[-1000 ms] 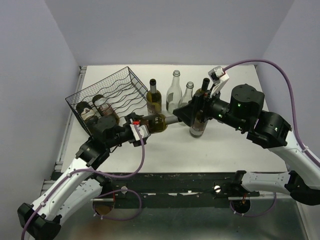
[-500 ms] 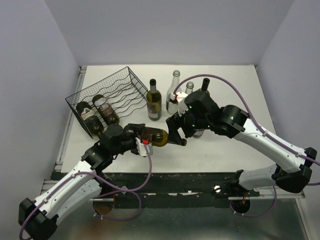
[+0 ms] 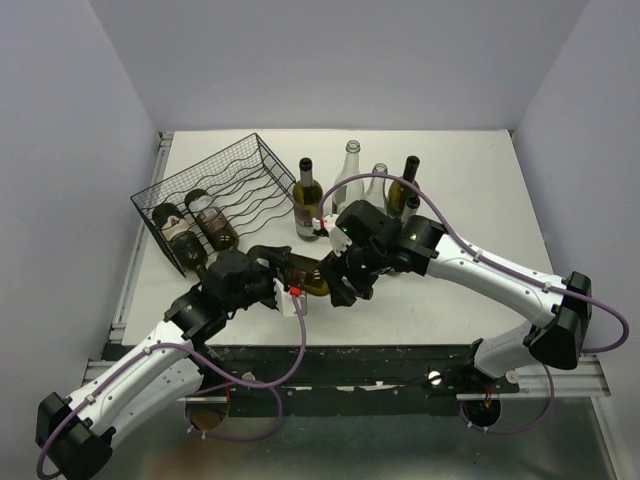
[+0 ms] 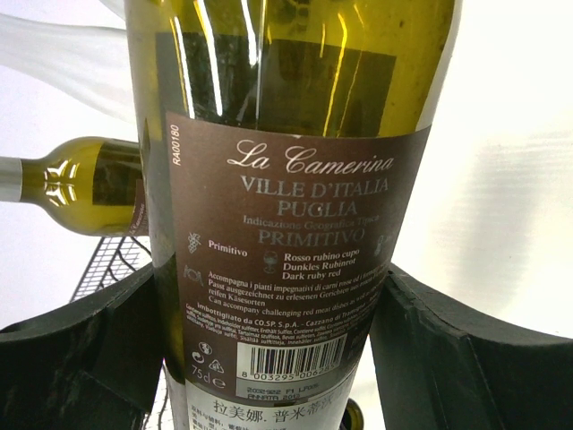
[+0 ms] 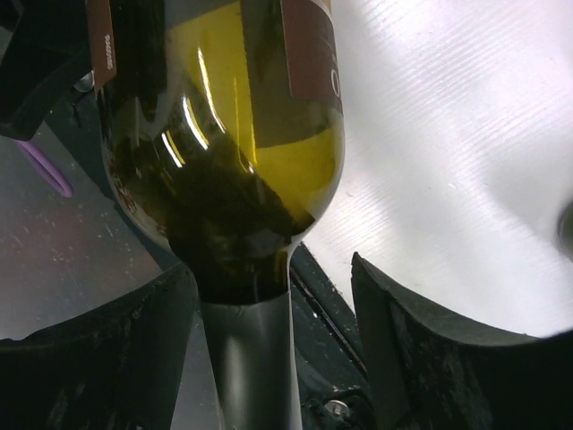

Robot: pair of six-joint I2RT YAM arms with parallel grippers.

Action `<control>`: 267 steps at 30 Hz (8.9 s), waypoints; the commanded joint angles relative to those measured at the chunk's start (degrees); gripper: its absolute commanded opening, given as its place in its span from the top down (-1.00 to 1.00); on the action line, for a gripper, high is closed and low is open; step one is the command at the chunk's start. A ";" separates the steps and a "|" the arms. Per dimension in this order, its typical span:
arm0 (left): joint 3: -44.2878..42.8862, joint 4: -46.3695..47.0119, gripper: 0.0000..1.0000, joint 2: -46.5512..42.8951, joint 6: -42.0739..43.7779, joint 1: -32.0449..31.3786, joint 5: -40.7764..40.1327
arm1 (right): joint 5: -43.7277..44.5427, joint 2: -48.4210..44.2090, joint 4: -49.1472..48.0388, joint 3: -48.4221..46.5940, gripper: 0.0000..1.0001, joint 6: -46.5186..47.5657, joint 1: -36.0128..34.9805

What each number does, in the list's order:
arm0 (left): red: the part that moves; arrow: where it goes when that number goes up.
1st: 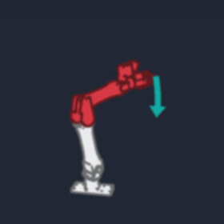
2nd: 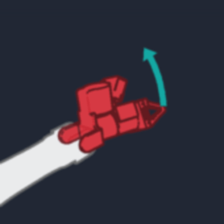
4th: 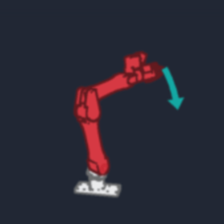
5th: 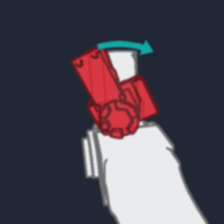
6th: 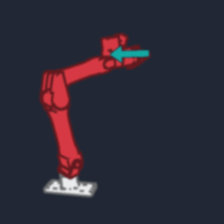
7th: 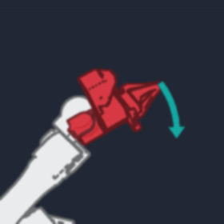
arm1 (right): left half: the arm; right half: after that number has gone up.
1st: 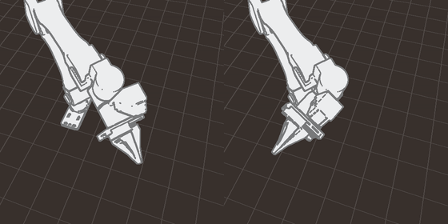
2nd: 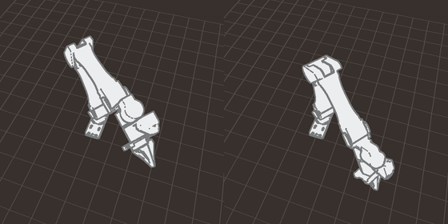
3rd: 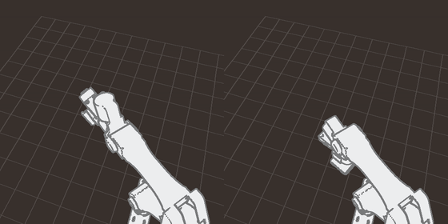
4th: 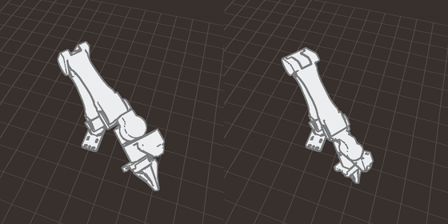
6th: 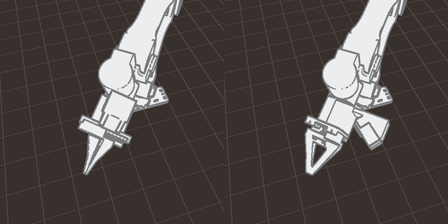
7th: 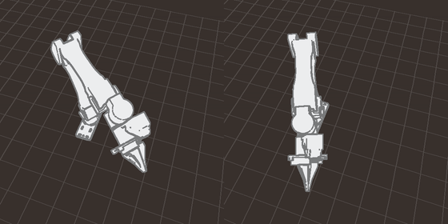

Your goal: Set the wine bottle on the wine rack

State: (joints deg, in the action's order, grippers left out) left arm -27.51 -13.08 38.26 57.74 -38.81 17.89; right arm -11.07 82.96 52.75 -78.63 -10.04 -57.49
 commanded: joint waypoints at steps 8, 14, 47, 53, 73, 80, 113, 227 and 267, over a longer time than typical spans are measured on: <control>-1.58 3.24 1.00 -0.64 0.01 -0.57 -3.47 | -1.15 2.82 -1.86 1.72 -0.38 -0.59 -2.53; -2.37 2.98 1.00 -0.38 -3.07 -0.57 -4.79 | -0.62 2.65 -1.77 4.09 -0.14 -1.47 -3.68; 2.28 1.74 -0.98 -4.42 1.77 -0.66 -1.81 | 17.13 -5.61 -11.01 4.27 0.99 -10.96 -5.00; 0.96 1.04 -0.98 -11.44 -3.41 -0.13 1.53 | 18.10 -5.70 -11.88 6.91 0.99 -11.22 -5.08; -7.11 14.06 -0.98 -10.76 -35.94 2.07 -36.17 | 14.32 4.75 -29.53 9.46 0.99 -16.40 -5.17; -7.12 14.66 -0.98 -12.15 -36.11 2.42 -36.53 | 14.50 13.10 -33.50 4.46 0.99 -18.08 -5.61; -5.19 22.22 -0.98 -13.65 -36.91 2.95 -57.26 | 37.87 42.54 -41.59 -19.53 0.99 -8.95 -6.58; -7.91 15.72 -0.98 -15.76 -52.99 9.01 -41.54 | 51.68 31.91 -28.14 -33.87 -0.35 -7.97 2.30; -14.42 9.03 -0.98 -4.60 -71.18 16.83 11.62 | 23.73 4.59 -22.17 -23.58 0.99 -14.30 3.00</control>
State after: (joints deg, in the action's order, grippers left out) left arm -43.79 -3.03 34.65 -10.41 -22.20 15.46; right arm 19.51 90.76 30.33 -101.43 -21.15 -54.41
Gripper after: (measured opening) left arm 0.990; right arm 0.398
